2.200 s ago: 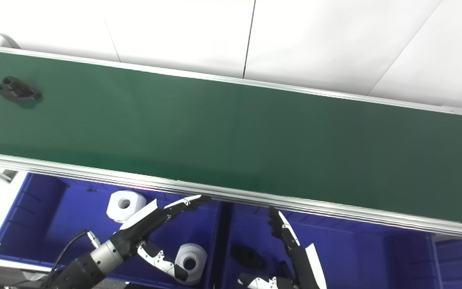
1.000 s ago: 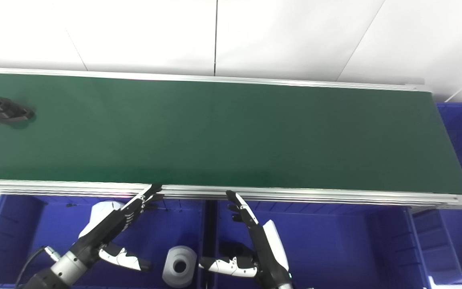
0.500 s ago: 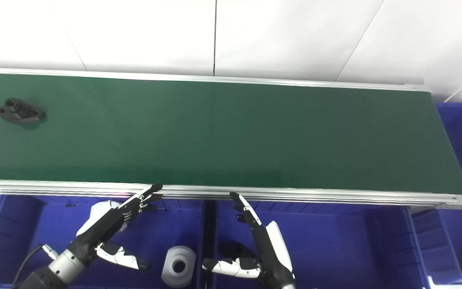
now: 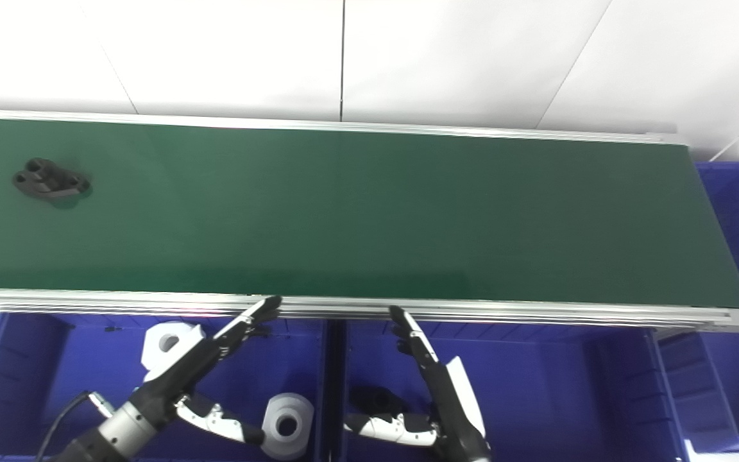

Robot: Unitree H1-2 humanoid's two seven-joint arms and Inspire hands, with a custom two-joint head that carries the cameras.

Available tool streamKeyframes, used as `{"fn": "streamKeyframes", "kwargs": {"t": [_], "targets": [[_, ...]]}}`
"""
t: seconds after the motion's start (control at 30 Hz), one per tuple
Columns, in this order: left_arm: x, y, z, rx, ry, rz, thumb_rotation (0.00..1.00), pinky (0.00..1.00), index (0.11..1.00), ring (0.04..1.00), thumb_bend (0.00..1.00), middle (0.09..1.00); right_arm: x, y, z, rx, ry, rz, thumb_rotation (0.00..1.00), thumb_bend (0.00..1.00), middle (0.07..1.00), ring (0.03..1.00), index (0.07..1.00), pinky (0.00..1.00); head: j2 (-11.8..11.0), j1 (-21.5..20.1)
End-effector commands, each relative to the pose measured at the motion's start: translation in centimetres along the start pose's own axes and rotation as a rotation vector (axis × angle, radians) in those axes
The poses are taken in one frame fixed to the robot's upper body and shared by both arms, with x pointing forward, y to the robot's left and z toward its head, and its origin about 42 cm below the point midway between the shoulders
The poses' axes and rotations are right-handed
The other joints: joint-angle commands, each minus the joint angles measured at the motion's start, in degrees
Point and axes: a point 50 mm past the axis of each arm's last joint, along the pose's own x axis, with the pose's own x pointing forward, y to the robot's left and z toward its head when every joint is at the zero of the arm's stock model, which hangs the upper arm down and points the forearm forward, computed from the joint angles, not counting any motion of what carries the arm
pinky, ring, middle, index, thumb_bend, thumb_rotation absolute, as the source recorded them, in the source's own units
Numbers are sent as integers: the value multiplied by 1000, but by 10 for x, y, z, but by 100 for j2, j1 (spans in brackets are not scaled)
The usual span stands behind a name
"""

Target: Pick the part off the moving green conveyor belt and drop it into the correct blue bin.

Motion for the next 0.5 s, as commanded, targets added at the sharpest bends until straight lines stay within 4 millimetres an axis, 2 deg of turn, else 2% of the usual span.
{"fn": "streamKeyframes", "kwargs": {"t": [0.0,0.03,0.17,0.3,0.47], "targets": [[1,-4,0,8,-22,9,332,907,986,978,812,1000,-9,-6,-2,16,-60,-5,320,913,950,909,962,849,-196,360],[2,-6,-3,-8,-15,11,329,903,981,975,816,1000,-10,-8,-6,10,-60,-6,321,914,952,911,962,853,-393,673],[7,-10,-12,-40,1,17,317,817,952,921,840,975,-12,-12,-15,11,-62,-7,353,944,952,935,966,892,-671,1043],[12,-12,-15,-62,4,27,238,804,927,903,846,954,-14,-15,-20,-10,-51,-1,381,946,972,967,990,944,-812,1174],[15,-12,-17,-84,3,69,217,787,898,875,852,925,-13,-16,-22,-8,-38,2,382,952,980,981,997,976,-906,1119]]}}
